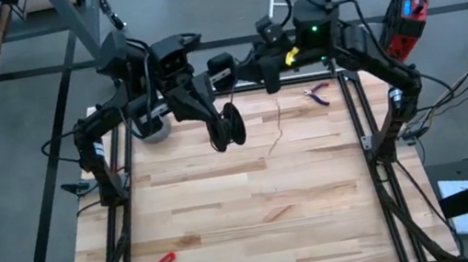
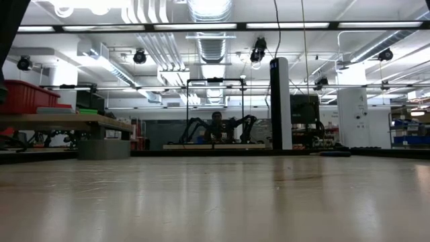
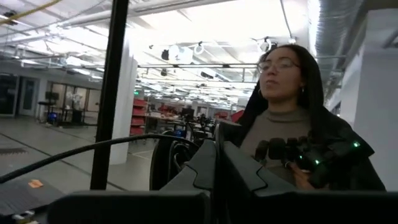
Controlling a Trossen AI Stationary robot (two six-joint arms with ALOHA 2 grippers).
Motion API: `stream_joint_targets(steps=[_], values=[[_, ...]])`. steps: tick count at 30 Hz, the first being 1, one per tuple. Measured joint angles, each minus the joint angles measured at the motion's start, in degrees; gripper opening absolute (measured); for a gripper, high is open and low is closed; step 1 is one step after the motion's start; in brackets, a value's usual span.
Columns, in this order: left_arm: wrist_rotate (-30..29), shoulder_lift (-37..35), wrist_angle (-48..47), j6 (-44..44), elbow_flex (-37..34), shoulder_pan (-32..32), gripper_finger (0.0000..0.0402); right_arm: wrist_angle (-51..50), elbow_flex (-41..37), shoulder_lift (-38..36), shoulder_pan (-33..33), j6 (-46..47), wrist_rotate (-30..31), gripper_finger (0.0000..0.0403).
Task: Coil cords
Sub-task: Coil the black wire on the black spool
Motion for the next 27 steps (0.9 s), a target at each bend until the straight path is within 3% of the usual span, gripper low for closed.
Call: stream_joint_targets(steps=[7,17,27], values=[[0.61,-0.01,0.86,0.41,0.00,-0.46,0.0007,-0.28,0.00,1.08,-0.14,3.26,-10.45,0.0000],[-4.18,-0.04,0.61,-2.23,0.00,0.22,0.0007,-1.18,0.02,0.16,2.01,1.79,-8.95,0.0000],[-1.89,-0.22,-5.98,-3.31,0.00,0.66,0.0007,-5.93,0.07,-0.68,3.75,3.07,-7.75,0.0000]])
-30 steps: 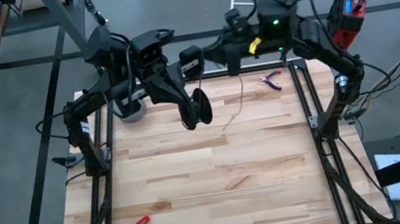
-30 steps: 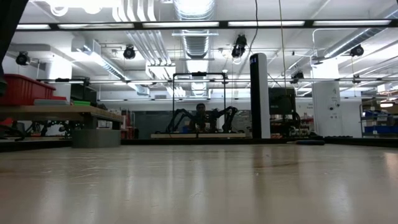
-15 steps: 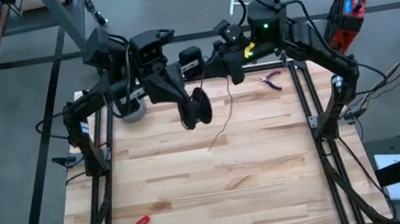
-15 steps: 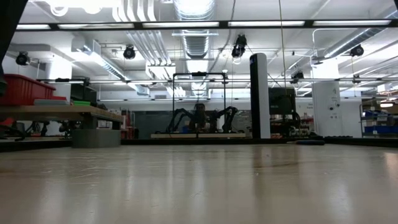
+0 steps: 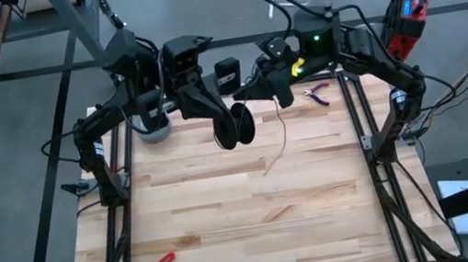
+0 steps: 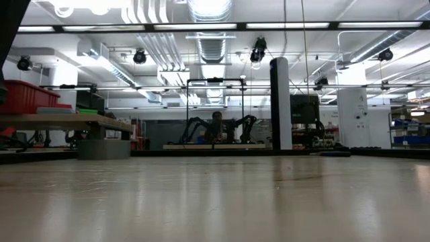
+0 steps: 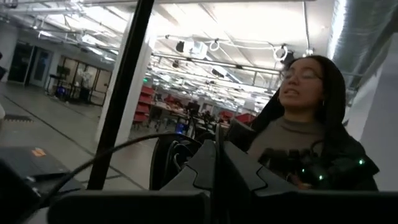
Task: Coil cords
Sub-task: Coil the black wire on the black spool
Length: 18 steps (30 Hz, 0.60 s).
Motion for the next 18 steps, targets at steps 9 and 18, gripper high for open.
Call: stream_joint_targets(steps=[9,18], values=[[2.81,0.02,5.73,3.74,0.00,-1.96,0.0007,-1.96,-0.11,0.65,-0.11,-4.48,-1.21,0.0000],[4.59,-0.43,24.05,3.84,0.01,-4.07,0.0007,-3.18,-0.20,0.65,0.21,-6.92,2.29,0.0000]])
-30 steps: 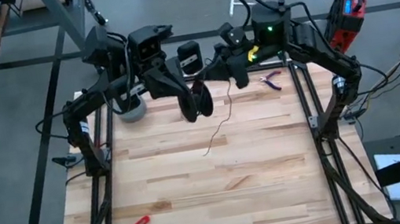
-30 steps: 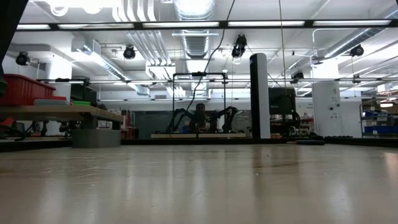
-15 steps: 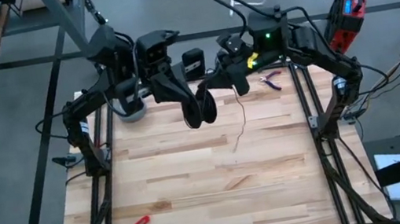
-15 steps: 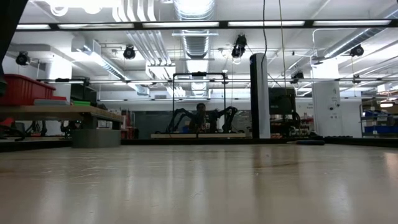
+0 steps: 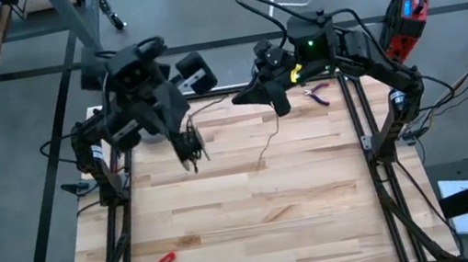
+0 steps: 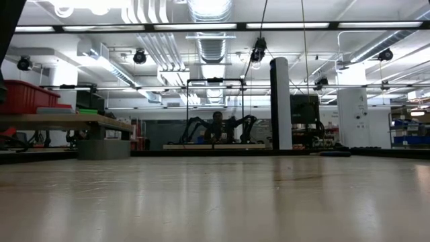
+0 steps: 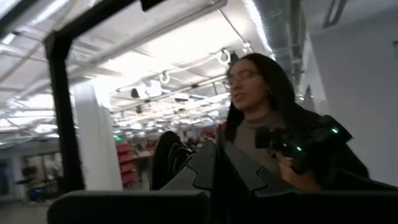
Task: Coil cords
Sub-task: Coil the black wire on the black spool
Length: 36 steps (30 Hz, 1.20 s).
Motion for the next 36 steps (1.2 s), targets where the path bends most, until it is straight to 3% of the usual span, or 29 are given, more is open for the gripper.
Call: stream_joint_targets(steps=[13,19,36], values=[[-9.15,0.32,0.07,8.73,0.01,0.20,0.0007,-2.98,-0.04,0.39,1.46,-1.07,0.50,0.0000],[-9.93,0.33,0.19,9.20,0.01,0.20,0.0007,-1.86,-0.08,2.03,2.08,-0.88,0.57,0.0007],[-20.96,-3.98,1.49,12.04,0.01,3.33,0.0007,-1.92,-0.10,1.44,2.45,-2.27,0.39,0.0187]])
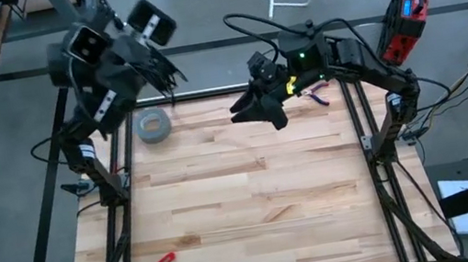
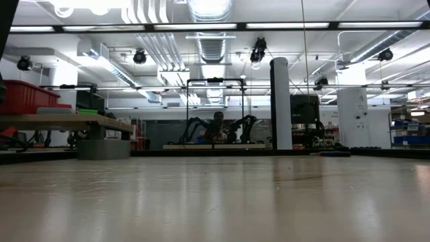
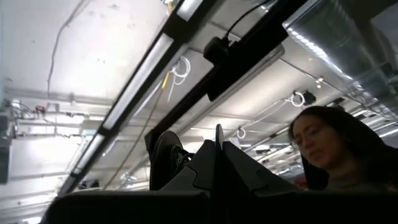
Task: Coil cords
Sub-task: Coil the black wire on the black spool
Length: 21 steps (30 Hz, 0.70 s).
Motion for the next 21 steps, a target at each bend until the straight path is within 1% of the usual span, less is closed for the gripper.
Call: stream_joint_targets(steps=[4,6,8,12,15,21], values=[[-2.03,-1.36,-0.15,0.53,-0.01,0.62,0.0007,0.41,0.00,0.00,0.00,-1.14,1.06,0.0206],[-2.40,-1.85,-0.01,0.54,0.00,0.65,0.0007,3.21,0.00,0.05,0.00,-1.48,1.60,0.0211],[-2.50,-2.21,-0.02,0.55,0.00,0.65,0.0007,8.94,0.00,0.07,0.02,-1.45,1.60,0.0213],[-2.99,-2.23,-1.39,0.54,0.00,0.62,0.0007,25.18,0.15,0.80,0.88,-2.50,1.62,0.0210],[-3.57,-2.10,-5.24,0.81,0.00,0.62,0.0007,33.59,0.15,2.51,1.57,-3.46,1.60,0.0209],[-6.84,-2.01,-16.79,1.26,-0.02,0.62,0.0007,35.99,0.00,4.98,1.49,-3.12,2.91,0.0215]])
